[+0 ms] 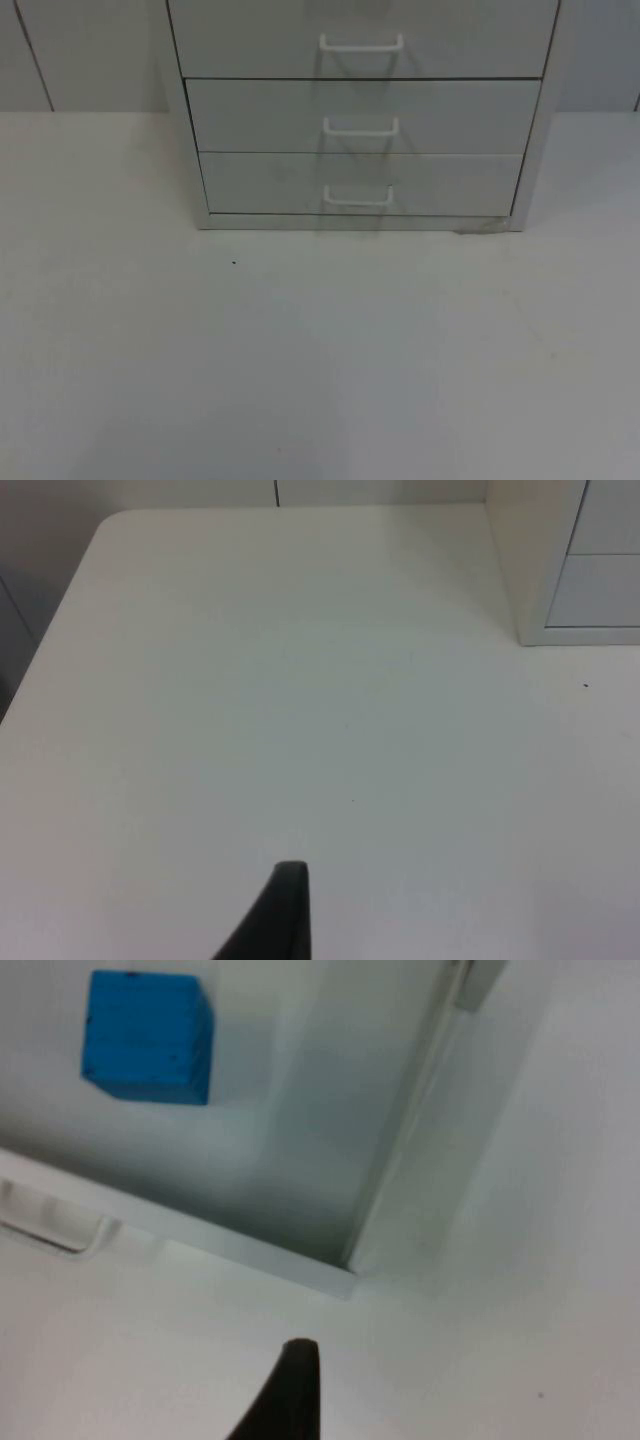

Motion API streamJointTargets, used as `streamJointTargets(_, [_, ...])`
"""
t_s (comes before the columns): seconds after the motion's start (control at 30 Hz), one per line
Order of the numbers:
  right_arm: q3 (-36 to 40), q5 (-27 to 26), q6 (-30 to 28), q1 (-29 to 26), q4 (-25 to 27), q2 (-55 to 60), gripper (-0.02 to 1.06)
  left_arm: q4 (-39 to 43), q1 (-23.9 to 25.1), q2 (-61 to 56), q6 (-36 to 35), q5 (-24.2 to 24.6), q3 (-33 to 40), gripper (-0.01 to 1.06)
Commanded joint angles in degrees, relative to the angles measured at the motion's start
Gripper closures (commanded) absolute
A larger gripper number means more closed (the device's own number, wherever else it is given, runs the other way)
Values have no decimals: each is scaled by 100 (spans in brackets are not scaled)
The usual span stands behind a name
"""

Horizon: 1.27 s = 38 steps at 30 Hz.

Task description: Open the drawer with the left hand, place the block into the drawer with the right hand, then close the drawer with the left hand.

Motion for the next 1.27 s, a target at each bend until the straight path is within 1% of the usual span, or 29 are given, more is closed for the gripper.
streamJointTargets(0.0, [6, -72, 31, 10, -32, -22, -1, -29, -32, -13, -37, -5, 23, 0])
streamJointTargets(0.2, [6, -86, 30, -97, -19, -22, -1, -29, -32, -13, -37, -5, 23, 0])
streamJointTargets(0.3, [6, -86, 30, -305, -19, -22, -1, -29, -32, -13, -37, -5, 23, 0])
streamJointTargets(0.37, [6, -86, 30, -353, -19, -22, -1, -29, -32, -13, -37, -5, 23, 0])
streamJointTargets(1.13, [6, -86, 55, -350, -19, -22, -1, -29, -44, -13, -44, -5, 23, 0])
streamJointTargets(1.23, [6, -86, 55, -350, -19, -22, -1, -17, -219, -13, -44, -5, 23, 0])
